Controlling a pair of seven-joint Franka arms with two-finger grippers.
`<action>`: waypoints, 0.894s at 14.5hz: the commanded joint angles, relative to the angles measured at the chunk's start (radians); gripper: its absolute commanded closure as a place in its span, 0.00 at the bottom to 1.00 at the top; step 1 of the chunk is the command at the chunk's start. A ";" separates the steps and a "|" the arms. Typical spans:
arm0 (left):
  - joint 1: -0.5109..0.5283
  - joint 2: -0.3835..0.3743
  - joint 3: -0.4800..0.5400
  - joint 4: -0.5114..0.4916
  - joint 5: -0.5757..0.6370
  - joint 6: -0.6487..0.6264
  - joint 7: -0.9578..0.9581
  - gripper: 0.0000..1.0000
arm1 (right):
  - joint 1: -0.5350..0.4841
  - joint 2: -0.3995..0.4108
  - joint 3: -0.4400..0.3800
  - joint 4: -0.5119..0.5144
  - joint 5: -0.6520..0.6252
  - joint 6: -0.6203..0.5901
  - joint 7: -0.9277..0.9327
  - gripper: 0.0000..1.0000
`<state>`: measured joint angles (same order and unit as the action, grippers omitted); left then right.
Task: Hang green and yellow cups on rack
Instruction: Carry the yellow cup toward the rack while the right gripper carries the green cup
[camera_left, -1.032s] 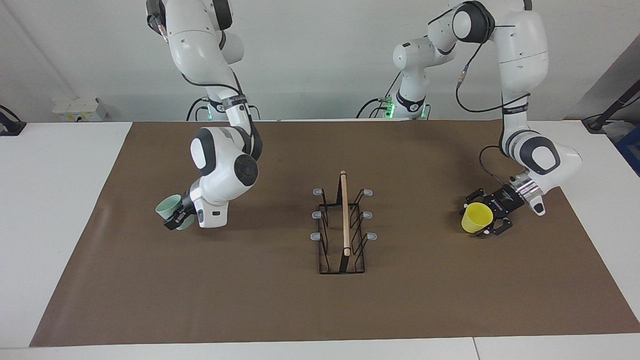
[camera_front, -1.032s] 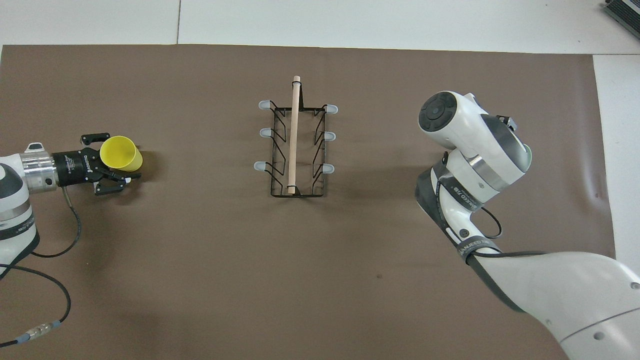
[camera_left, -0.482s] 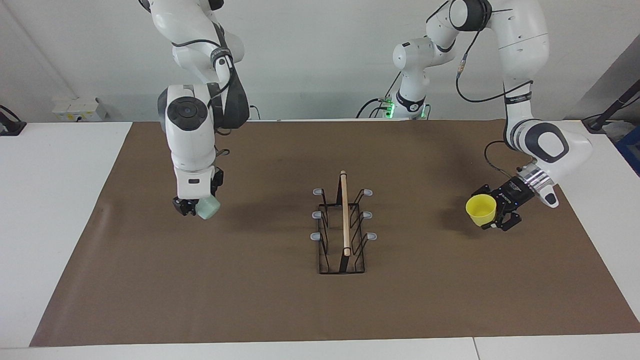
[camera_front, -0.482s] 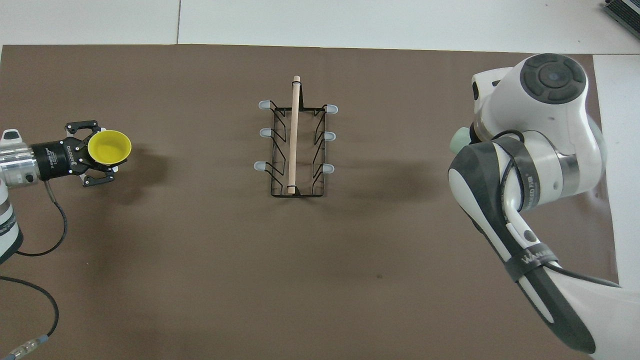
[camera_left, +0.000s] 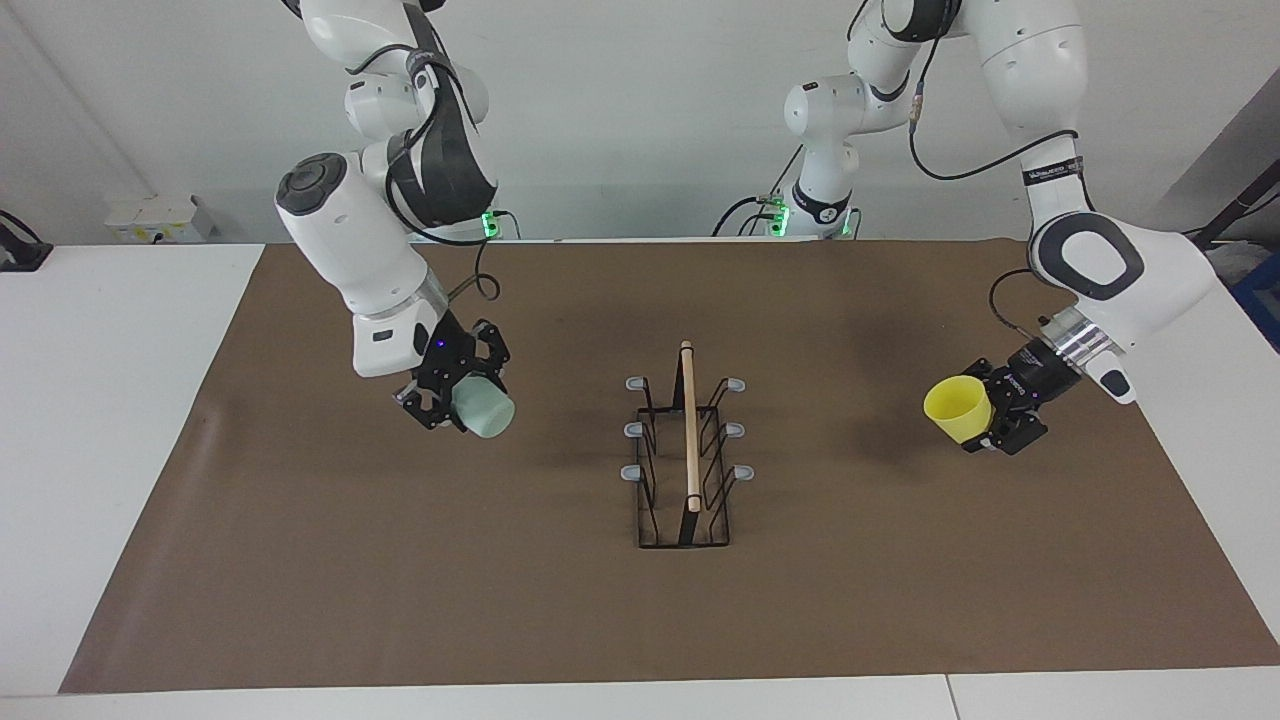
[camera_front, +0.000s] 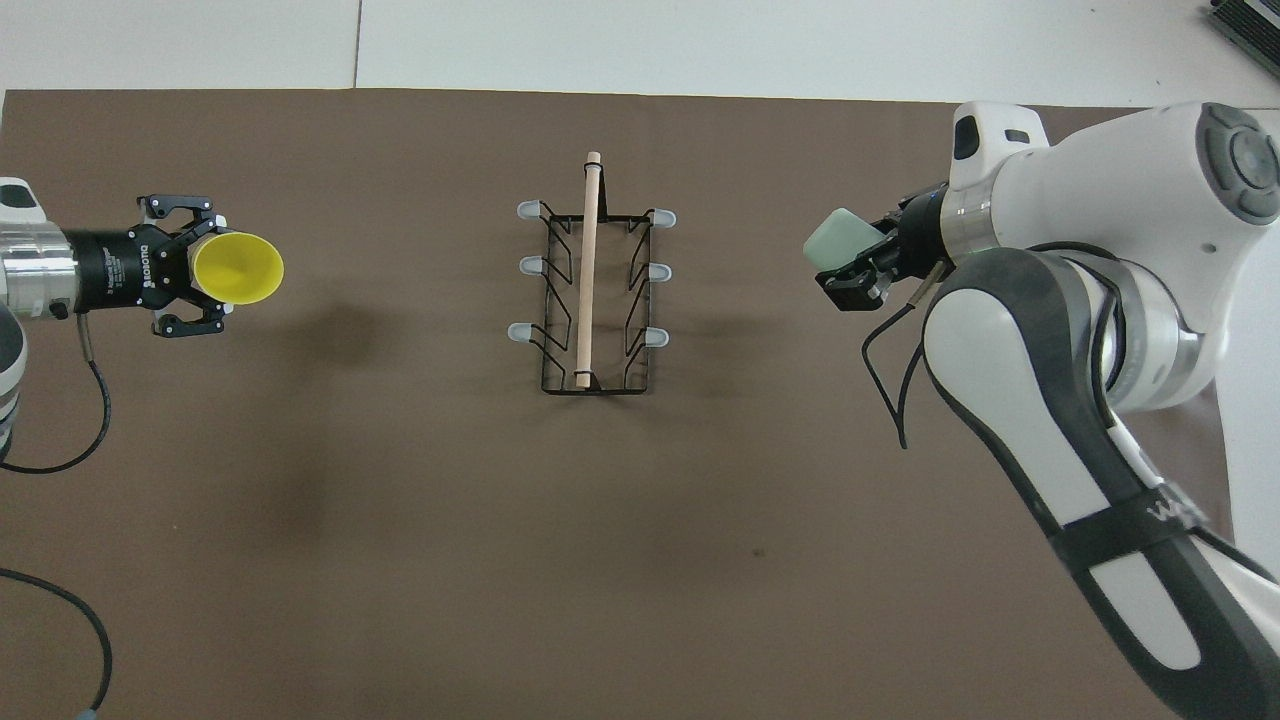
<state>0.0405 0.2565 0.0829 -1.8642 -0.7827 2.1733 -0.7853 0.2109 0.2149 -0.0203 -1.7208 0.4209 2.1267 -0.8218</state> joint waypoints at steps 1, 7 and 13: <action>-0.086 -0.069 0.017 -0.016 0.167 0.045 -0.045 1.00 | -0.007 -0.066 0.005 -0.129 0.248 0.106 -0.225 1.00; -0.287 -0.160 0.014 -0.021 0.580 0.037 -0.064 1.00 | -0.002 -0.140 0.005 -0.279 0.741 0.200 -0.624 1.00; -0.488 -0.164 0.011 -0.047 0.957 0.212 -0.274 1.00 | 0.131 -0.192 0.005 -0.388 1.247 0.378 -0.927 1.00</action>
<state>-0.3904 0.1090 0.0782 -1.8730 0.0797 2.2975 -0.9682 0.3137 0.0684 -0.0181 -2.0560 1.5630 2.4632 -1.6894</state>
